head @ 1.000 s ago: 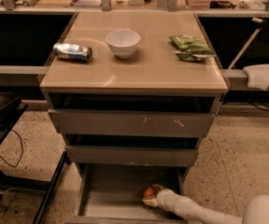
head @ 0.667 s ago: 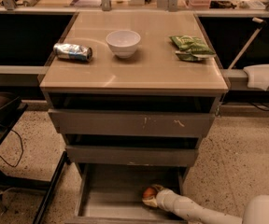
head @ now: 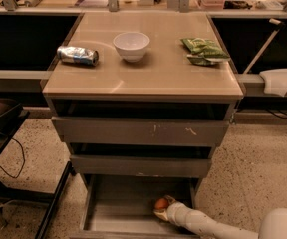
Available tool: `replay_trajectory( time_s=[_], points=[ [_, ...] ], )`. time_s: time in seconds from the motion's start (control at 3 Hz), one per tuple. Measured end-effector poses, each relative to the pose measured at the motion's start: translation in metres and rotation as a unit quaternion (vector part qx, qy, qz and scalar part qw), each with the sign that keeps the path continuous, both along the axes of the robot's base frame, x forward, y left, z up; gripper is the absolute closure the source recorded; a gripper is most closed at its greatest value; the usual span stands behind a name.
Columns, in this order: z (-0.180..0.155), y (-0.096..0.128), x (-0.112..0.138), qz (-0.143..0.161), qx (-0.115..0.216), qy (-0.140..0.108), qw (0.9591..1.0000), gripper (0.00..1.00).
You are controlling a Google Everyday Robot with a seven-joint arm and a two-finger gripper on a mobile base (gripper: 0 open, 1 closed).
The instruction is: Place orange into bottom drawer
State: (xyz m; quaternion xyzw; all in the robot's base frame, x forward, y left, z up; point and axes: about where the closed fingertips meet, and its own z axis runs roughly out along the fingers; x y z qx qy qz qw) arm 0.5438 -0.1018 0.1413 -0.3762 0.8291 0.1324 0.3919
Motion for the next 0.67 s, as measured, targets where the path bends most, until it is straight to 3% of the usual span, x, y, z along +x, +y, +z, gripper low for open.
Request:
replay_trajectory(
  time_s=[0.33,0.67],
  points=[
    [0.0000,0.0000,0.0000,0.000,0.000,0.000,1.0000,0.00],
    [0.0000,0.0000,0.0000,0.000,0.000,0.000,1.0000,0.00]
  ],
)
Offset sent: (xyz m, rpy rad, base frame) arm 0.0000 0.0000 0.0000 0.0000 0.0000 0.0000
